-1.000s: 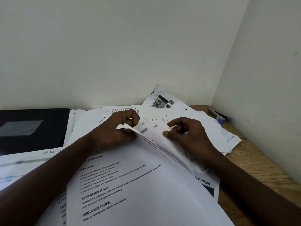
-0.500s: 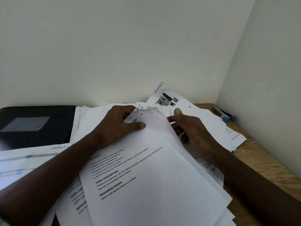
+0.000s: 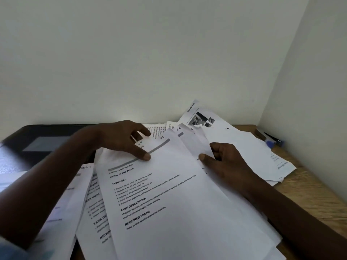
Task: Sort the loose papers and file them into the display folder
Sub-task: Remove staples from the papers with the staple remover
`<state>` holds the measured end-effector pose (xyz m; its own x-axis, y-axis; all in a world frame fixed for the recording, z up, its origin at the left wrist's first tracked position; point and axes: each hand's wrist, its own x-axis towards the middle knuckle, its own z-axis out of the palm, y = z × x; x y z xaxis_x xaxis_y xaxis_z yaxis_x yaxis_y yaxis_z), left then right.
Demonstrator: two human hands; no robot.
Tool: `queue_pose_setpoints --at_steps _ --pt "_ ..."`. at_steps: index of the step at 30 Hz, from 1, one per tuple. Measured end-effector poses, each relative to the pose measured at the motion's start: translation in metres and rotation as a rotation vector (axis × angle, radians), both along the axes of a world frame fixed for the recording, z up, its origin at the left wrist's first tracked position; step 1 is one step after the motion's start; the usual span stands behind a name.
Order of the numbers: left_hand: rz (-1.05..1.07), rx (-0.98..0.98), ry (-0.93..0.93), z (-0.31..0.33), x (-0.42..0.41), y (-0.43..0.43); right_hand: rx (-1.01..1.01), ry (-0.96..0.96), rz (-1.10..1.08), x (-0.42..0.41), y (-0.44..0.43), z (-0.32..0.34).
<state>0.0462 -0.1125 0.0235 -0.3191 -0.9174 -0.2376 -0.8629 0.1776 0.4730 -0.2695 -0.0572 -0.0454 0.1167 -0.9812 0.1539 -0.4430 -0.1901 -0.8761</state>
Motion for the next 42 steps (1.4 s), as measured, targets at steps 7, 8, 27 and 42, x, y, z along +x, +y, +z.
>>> queue_pose_setpoints --at_steps 7,8,27,42 --pt "0.015 -0.015 0.189 -0.007 0.001 -0.001 -0.012 -0.018 0.032 -0.004 -0.004 -0.006" --pt "0.034 -0.019 0.224 -0.007 0.002 -0.001 -0.014 -0.020 0.033 -0.004 -0.004 -0.006" --pt "0.033 -0.241 0.471 -0.012 -0.017 0.002 -0.031 -0.111 0.054 -0.001 0.005 0.000" --pt "0.447 -0.511 0.630 -0.002 0.028 -0.013 -0.045 -0.078 -0.002 -0.008 -0.009 -0.007"
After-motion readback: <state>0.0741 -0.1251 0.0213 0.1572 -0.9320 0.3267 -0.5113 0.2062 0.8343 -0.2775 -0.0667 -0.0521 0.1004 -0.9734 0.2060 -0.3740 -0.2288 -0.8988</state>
